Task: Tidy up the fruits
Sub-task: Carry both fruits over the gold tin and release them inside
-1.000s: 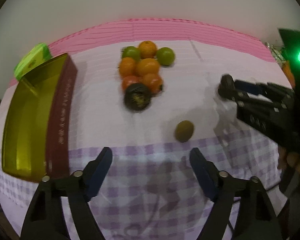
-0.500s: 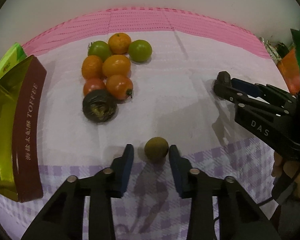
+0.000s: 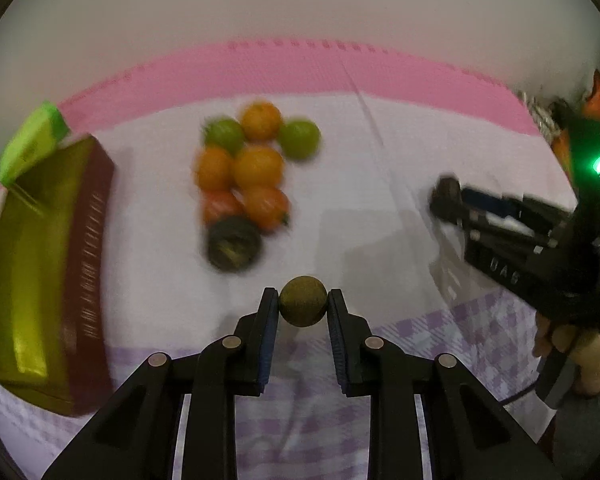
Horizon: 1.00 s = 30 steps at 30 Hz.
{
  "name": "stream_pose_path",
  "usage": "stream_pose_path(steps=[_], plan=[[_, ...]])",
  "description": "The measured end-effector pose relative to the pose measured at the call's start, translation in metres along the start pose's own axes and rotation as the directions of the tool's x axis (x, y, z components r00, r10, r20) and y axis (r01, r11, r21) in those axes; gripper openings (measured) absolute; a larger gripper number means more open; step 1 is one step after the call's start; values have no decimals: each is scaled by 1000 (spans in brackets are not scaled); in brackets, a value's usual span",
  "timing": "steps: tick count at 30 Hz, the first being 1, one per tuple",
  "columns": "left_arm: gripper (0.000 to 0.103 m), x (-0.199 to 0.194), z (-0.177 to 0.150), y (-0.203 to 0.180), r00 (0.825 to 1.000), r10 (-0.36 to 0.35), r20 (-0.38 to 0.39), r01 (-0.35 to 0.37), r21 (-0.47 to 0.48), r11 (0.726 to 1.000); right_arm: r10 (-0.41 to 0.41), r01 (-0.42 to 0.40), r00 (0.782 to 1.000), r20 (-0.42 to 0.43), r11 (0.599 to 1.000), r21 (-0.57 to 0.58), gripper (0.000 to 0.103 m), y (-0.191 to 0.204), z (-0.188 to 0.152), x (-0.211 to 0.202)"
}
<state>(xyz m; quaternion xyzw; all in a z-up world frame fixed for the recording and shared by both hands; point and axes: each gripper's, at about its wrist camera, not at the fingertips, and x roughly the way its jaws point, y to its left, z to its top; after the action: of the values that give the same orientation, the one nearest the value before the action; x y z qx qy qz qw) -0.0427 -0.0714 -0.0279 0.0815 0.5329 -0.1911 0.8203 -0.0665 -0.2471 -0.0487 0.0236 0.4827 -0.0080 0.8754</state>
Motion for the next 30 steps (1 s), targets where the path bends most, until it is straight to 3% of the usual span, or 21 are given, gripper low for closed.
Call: stream_pose_path(steps=[6,15,20,30], plan=[[26,-33,14,70,991,113,74,-106,-90,990,-5,5,1000,-4,1000,11,36,1,2,3],[26,-27,-1,194,960,279,-14,-275,-227,934,-26,27,1000,-13,999,22,36,0,5,6],[26,-11,-17,226,956,283,-72,-292,-245,924,-38,39,999,-20,999,38,36,1,7,5],[26,7,-30,236,954,276,-116,-296,-241,924,-22,22,1000,14,999,37,36,23,24,-13]])
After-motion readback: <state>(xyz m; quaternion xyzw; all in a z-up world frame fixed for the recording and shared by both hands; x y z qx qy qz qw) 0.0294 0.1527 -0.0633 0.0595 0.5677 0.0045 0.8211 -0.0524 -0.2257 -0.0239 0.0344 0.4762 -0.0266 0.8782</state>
